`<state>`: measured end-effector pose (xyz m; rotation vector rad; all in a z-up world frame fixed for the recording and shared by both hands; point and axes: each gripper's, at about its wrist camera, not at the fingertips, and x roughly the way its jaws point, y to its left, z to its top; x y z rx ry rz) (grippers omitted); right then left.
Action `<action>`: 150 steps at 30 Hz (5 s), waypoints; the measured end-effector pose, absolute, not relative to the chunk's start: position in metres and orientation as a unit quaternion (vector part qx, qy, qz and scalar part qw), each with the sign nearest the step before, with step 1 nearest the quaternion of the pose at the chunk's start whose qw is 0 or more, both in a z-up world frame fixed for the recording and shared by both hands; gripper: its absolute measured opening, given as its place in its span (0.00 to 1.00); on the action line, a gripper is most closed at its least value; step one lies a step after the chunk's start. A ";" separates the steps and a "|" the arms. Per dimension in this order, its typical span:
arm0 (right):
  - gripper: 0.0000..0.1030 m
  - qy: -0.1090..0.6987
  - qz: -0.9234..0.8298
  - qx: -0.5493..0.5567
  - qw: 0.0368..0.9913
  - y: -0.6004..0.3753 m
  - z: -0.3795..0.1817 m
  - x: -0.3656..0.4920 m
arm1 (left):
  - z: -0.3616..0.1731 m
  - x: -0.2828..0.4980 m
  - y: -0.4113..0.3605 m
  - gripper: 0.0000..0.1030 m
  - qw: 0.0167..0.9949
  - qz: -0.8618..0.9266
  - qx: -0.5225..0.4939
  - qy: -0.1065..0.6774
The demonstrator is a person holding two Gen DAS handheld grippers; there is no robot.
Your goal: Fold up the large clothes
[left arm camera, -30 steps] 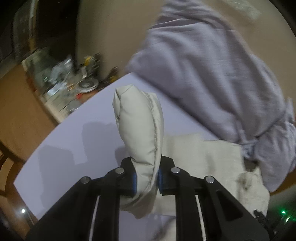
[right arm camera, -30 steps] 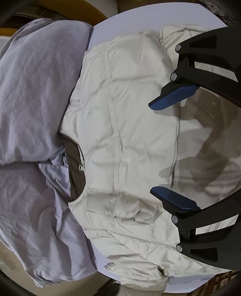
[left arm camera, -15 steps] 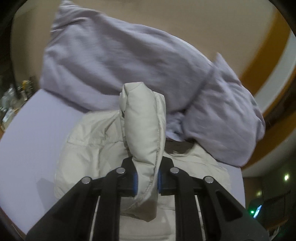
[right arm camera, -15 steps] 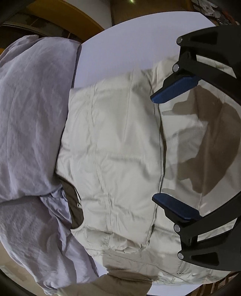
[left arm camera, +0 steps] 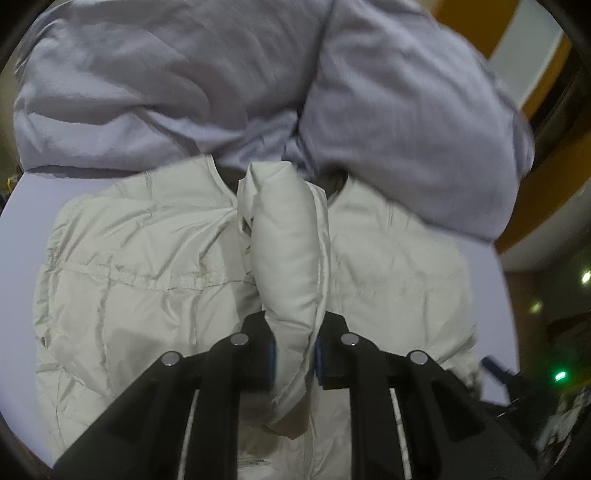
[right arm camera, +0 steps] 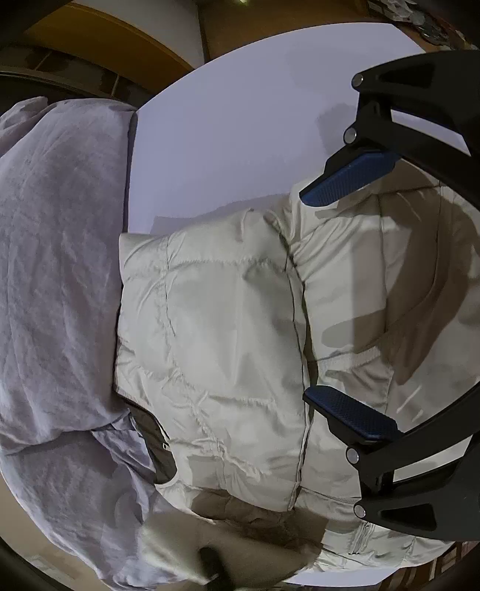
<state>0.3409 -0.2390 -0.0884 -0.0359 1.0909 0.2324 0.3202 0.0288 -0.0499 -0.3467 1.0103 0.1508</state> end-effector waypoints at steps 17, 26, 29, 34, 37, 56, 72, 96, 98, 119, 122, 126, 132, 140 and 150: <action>0.96 0.516 0.089 0.005 0.852 -0.271 -0.092 0.336 | -0.067 0.336 0.040 0.46 0.854 0.119 -0.134 0.488; 0.96 0.521 0.075 0.008 0.850 -0.277 -0.095 0.328 | -0.105 0.356 0.016 0.46 0.844 0.130 -0.096 0.512; 0.96 0.526 0.066 0.012 0.848 -0.282 -0.099 0.326 | -0.115 0.361 0.013 0.45 0.841 0.134 -0.086 0.517; 0.96 0.530 0.061 0.013 0.846 -0.287 -0.101 0.319 | -0.117 0.363 0.011 0.44 0.843 0.136 -0.074 0.516; 0.96 0.522 0.068 0.011 0.850 -0.289 -0.099 0.314 | -0.106 0.352 0.018 0.39 0.849 0.122 -0.089 0.506; 0.95 0.561 0.177 0.034 0.808 -0.336 -0.102 0.267 | -0.072 0.152 0.134 0.53 0.849 0.183 -0.138 0.476; 0.89 0.613 0.198 0.050 0.763 -0.371 -0.127 0.235 | -0.118 0.032 0.175 0.59 0.810 0.200 -0.201 0.513; 0.09 0.576 0.264 0.069 0.770 -0.359 -0.109 0.225 | -0.115 0.014 0.153 0.10 0.818 0.208 -0.246 0.477; 0.09 0.563 0.274 0.070 0.777 -0.357 -0.097 0.231 | -0.102 0.016 0.153 0.09 0.822 0.217 -0.243 0.466; 0.08 0.446 0.261 0.040 0.855 -0.289 0.005 0.347 | 0.018 0.138 0.188 0.08 0.878 0.238 -0.174 0.378; 0.08 0.444 0.246 0.038 0.860 -0.278 0.007 0.371 | 0.024 0.172 0.202 0.08 0.881 0.234 -0.165 0.376; 0.09 0.449 0.227 0.043 0.863 -0.264 0.002 0.400 | 0.022 0.216 0.216 0.08 0.883 0.227 -0.155 0.381; 0.09 0.465 0.195 0.061 0.862 -0.251 -0.014 0.448 | 0.010 0.277 0.237 0.08 0.880 0.216 -0.150 0.395; 0.10 0.499 0.142 0.101 0.849 -0.246 -0.044 0.499 | -0.014 0.348 0.255 0.08 0.871 0.211 -0.143 0.420; 0.19 0.534 0.116 0.184 0.817 -0.263 -0.064 0.529 | -0.047 0.394 0.277 0.13 0.851 0.210 -0.171 0.450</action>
